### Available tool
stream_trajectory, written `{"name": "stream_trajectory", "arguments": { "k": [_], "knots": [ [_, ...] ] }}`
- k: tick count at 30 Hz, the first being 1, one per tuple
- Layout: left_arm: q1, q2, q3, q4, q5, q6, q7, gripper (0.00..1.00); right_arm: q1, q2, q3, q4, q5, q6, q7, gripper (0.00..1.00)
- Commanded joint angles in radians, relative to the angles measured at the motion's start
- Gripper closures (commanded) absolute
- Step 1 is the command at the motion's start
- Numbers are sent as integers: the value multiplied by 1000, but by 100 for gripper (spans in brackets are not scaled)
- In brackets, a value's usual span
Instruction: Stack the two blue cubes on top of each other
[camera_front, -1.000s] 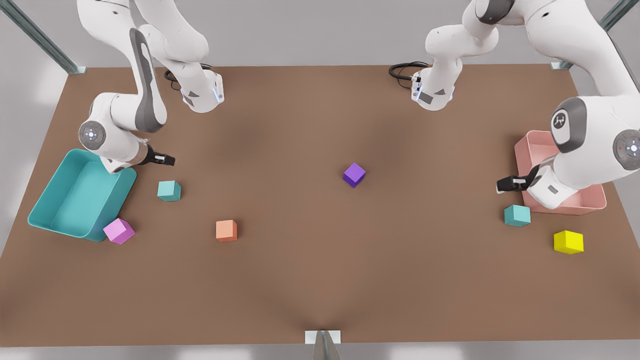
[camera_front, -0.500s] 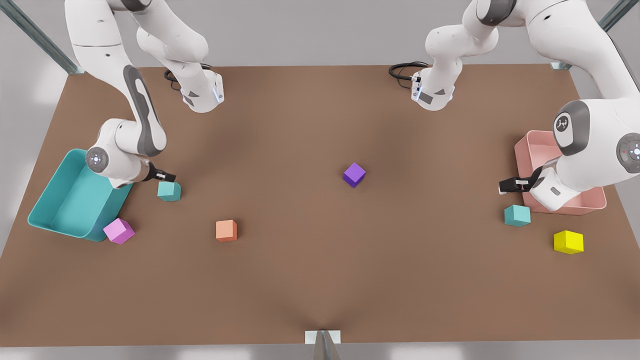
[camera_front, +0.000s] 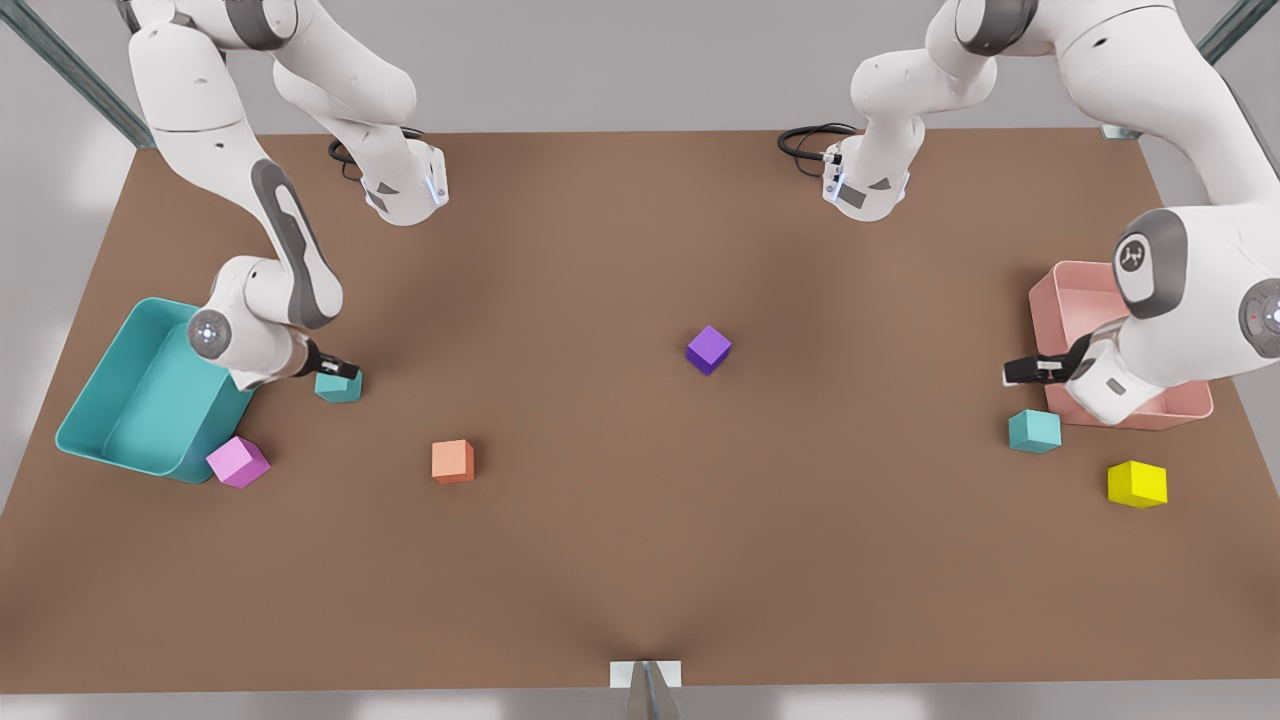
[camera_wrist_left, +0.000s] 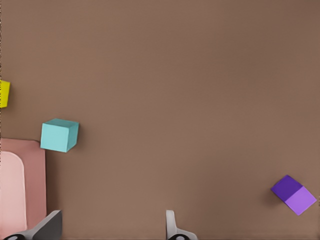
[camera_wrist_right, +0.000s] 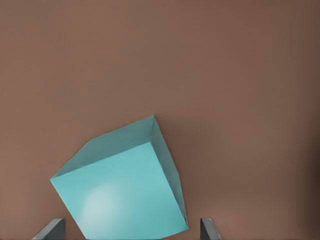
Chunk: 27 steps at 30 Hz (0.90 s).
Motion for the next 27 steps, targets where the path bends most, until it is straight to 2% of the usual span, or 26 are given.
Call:
{"name": "stream_trajectory", "arguments": {
  "k": [1, 16, 17, 18, 22, 24, 25, 26, 27],
  "knots": [
    [-5, 0, -1, 5, 2, -26, -9, 0, 0, 14, 0, 1, 2, 53, -5, 0],
    [32, 17, 1, 4, -2, -43, -6, 0, 2, 95, 0, 1, 0, 125, -27, 0],
    [23, 30, -1, 5, 4, -56, -18, 0, 0, 94, 0, 1, 0, 123, -41, 15],
    [18, 29, -8, 5, 2, -53, -17, 0, 0, 92, 0, 1, 0, 119, -42, 25],
    [13, -12, -54, 12, 4, -63, -18, 0, -1, 71, 2, 1, 0, 86, -48, 36],
    [21, -12, -54, 25, 7, -55, -18, 0, 0, 23, 5, 24, 0, -9, -48, 47],
    [21, -6, -50, 25, 8, -47, -18, 0, 0, -10, 5, 61, 0, -119, -68, 48],
    [21, -8, -50, 42, 7, -52, -18, 0, 0, -47, 8, 73, 0, -173, -70, 53],
    [23, -8, -50, 45, 8, -52, -18, 0, 2, -70, 12, 73, 0, -191, -71, 54]
  ]
}}
